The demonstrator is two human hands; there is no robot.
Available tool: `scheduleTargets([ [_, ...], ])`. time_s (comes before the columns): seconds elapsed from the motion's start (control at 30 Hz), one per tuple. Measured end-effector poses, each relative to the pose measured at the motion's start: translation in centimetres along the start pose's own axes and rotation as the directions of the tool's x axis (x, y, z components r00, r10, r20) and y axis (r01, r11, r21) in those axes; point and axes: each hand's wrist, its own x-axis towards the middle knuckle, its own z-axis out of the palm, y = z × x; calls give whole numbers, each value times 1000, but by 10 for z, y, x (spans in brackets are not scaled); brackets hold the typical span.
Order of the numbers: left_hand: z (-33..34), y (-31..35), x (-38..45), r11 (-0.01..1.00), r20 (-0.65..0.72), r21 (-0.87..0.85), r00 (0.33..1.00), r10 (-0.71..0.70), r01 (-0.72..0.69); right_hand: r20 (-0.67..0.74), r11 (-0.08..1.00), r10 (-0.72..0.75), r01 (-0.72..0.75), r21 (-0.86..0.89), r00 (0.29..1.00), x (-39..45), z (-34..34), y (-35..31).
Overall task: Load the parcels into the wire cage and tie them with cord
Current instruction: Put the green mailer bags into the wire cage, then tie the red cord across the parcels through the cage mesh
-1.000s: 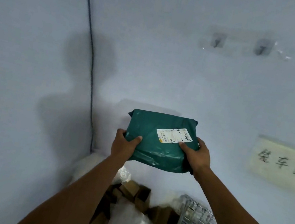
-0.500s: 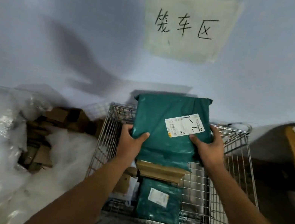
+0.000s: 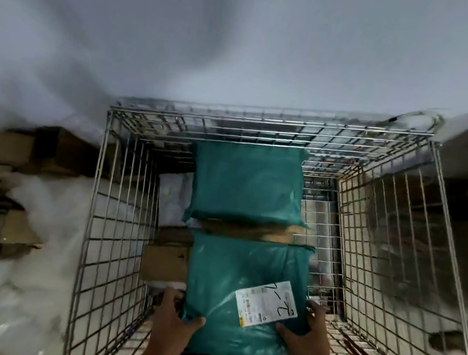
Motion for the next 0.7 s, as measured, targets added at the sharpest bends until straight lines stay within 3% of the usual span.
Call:
scheduleTargets([
  [0.17,44,-44,69,998,43,56,999,-14,12,-23,994,83,-85,-62,996,73,39,40],
  [0.37,91,-79,141,994,104,101,994,-43,33,-37,985,68,-73,-158,997,140,76,81],
  [0.5,108,-90,151,976,204,214,975,-93,48,47,984,14,-5,-178,999,183,93,135],
  [0.57,110,-95,150,966,296,257,954,-55,-24,114,966,7,23,-256,993,184,91,131],
  [0.63,118,-106,149,961,238,236,967,88,-145,200,952,32,31,-305,979,168,77,92],
  [0.7,128,-95,133,949,150,276,982,115,-153,272,903,57,67,-425,961,156,61,71],
])
